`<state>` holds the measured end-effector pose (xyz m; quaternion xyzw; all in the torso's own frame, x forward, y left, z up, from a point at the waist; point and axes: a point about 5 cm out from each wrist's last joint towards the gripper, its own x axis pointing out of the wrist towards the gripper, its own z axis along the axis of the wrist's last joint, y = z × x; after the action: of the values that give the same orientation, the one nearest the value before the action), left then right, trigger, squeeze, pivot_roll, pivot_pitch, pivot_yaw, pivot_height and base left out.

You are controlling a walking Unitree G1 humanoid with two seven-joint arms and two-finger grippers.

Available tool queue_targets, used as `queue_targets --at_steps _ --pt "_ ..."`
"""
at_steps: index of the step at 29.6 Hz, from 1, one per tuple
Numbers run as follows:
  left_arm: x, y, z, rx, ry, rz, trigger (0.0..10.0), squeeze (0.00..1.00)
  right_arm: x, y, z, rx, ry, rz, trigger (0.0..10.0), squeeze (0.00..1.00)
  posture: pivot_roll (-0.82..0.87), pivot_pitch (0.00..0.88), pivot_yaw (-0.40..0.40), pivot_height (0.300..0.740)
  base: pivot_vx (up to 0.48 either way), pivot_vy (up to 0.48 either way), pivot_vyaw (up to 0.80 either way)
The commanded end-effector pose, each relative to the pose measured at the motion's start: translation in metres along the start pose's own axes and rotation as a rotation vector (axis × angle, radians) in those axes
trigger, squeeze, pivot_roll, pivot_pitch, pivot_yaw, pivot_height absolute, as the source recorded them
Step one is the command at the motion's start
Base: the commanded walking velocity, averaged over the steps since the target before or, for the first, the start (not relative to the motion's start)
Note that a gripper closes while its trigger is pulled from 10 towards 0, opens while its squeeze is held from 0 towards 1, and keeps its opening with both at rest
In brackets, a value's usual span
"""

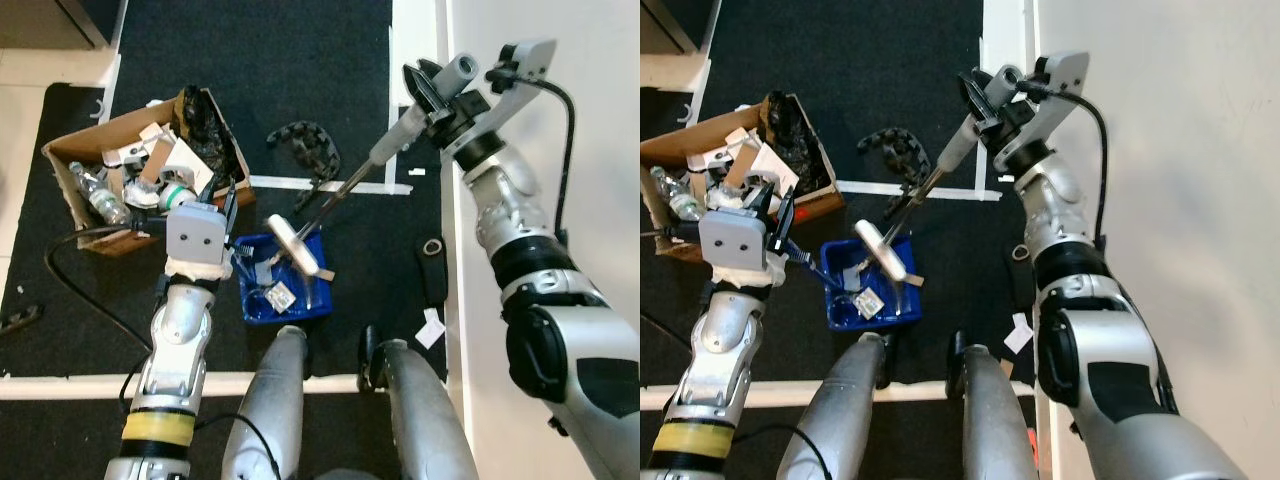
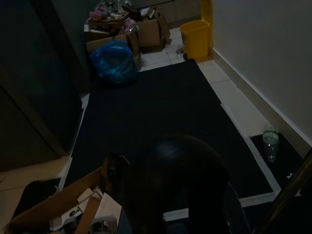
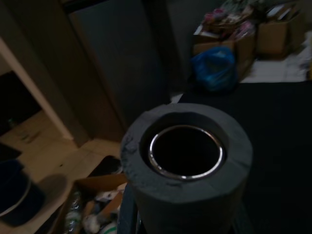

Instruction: Sweep floor

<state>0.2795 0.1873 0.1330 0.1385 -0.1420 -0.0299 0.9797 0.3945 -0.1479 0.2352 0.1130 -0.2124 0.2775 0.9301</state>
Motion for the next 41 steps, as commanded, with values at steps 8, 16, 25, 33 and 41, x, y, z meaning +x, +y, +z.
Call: queue_targets --at_steps 8,16,25,33,41 --pt "-0.012 -0.017 -0.033 -0.006 0.154 -0.066 10.0 0.00 -0.003 -0.018 0.025 -0.066 -0.088 -0.077 10.0 0.00 0.19 0.292 -0.082 0.740 0.000 0.000 0.00" --pt "-0.003 -0.022 -0.037 -0.034 0.140 -0.066 10.0 0.00 -0.010 -0.039 0.048 -0.296 -0.102 -0.233 10.0 0.00 0.17 0.230 -0.092 0.740 0.000 0.000 0.00" --pt "0.015 -0.024 -0.030 -0.051 0.096 -0.047 10.0 0.00 -0.032 -0.066 0.056 -0.529 0.001 -0.417 10.0 0.00 0.18 0.163 -0.106 0.740 0.000 0.000 0.00" --pt "0.023 -0.026 -0.029 -0.076 0.081 -0.044 10.0 0.00 -0.047 -0.065 0.020 -0.462 0.131 -0.419 10.0 0.00 0.19 0.121 -0.111 0.740 0.000 0.000 0.00" --pt "0.040 -0.023 -0.018 -0.100 0.022 -0.038 10.0 0.00 -0.087 -0.073 -0.023 -0.345 0.265 -0.618 10.0 0.00 0.20 0.068 -0.090 0.740 0.000 0.000 0.00"
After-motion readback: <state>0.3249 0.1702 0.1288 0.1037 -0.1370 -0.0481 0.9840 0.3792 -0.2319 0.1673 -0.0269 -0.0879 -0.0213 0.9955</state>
